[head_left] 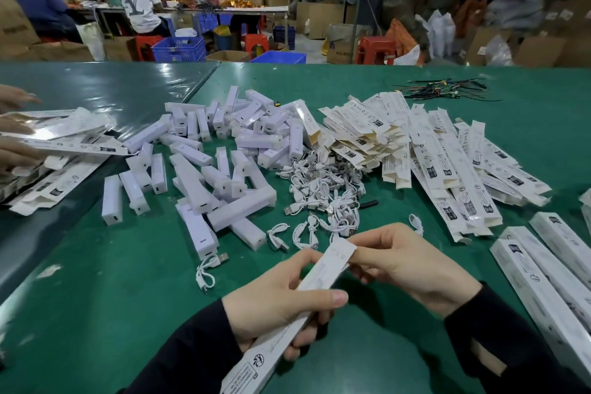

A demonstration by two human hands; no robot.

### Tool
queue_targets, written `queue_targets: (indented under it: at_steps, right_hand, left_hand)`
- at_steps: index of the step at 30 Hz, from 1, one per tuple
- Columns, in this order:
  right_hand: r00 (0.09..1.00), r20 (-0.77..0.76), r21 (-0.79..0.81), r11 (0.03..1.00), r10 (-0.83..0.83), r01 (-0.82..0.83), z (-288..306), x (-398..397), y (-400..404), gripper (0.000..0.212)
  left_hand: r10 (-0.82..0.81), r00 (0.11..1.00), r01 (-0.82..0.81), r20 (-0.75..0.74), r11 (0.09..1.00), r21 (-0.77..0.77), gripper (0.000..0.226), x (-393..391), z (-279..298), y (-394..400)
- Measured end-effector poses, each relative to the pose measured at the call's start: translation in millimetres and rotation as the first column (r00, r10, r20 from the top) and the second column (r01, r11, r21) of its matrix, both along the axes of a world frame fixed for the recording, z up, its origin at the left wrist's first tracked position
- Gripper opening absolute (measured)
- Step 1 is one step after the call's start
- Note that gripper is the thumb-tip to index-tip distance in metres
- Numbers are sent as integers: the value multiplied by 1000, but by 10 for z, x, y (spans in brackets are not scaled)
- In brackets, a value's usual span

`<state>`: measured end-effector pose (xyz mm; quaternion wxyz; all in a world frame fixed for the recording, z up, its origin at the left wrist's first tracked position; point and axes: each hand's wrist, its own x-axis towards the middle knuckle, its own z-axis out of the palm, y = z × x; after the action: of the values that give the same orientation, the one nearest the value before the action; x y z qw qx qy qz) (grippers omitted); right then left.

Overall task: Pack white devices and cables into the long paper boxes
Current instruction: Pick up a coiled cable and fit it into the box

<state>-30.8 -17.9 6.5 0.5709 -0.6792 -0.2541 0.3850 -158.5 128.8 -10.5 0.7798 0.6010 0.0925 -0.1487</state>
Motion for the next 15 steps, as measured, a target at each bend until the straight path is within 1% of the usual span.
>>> queue_targets:
  at_steps: [3,6,8,11,15]
  right_hand:
    - [998,-38,30,998,-47,48,-10,-4,30,33]
    - [994,-74,48,996,-76,80,-14,-12,51,40]
    - [989,-83,43,991,-123,127,-28,-15,63,33]
    - [983,-28,44,982,-182,183,-43,-29,75,15]
    - [976,15,72,974,-218,217,-50,-41,79,6]
  left_hand:
    - [50,998,-48,32,997,-59,54,9,13,-5]
    - [53,997,-49,62,997,-64,50,11,19,-14]
    - [62,996,-59,64,997,-41,49,10,6,-25]
    - [91,994,-90,55,996,-16,49,8,-28,-41]
    - [103,994,-102,47,995,-16,49,13,-35,-65]
